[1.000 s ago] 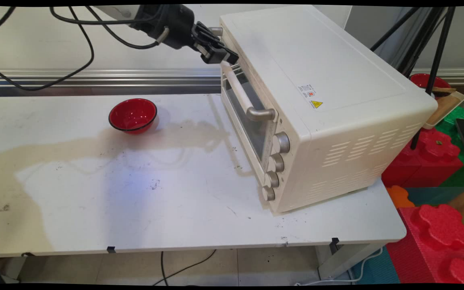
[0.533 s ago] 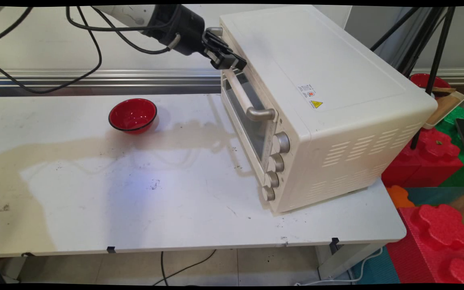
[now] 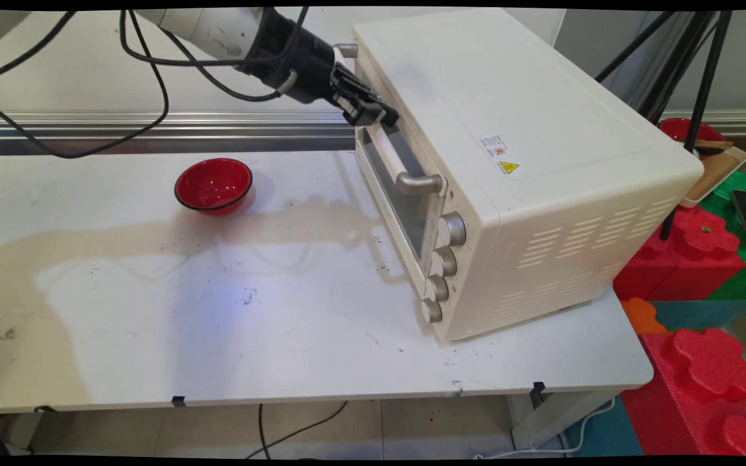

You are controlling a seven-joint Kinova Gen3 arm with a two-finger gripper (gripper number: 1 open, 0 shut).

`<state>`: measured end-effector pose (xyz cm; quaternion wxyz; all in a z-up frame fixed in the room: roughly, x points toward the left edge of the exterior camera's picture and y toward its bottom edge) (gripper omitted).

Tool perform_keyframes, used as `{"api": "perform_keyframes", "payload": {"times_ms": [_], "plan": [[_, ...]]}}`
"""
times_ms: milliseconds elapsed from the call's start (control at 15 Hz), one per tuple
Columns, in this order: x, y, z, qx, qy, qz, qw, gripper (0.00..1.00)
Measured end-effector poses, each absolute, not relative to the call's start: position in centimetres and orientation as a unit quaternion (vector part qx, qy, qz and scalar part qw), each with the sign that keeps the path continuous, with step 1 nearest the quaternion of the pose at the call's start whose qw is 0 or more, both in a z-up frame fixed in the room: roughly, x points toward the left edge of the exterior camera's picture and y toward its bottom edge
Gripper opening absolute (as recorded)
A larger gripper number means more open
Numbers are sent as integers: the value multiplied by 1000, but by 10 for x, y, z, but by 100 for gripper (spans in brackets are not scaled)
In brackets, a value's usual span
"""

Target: Open the oven

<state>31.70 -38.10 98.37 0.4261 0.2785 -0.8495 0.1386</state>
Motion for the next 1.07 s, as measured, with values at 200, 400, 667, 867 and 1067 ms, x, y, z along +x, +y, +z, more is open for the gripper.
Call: {"api": "perform_keyframes", "payload": {"times_ms": [200, 400, 667, 867, 1067], "plan": [[319, -379, 977, 282, -852, 135, 420, 0], [326, -373, 972, 283, -856, 134, 412, 0], [339, -364, 966, 284, -861, 133, 400, 0], [352, -355, 958, 282, -869, 130, 386, 0], [364, -345, 950, 282, -874, 127, 374, 0]]}}
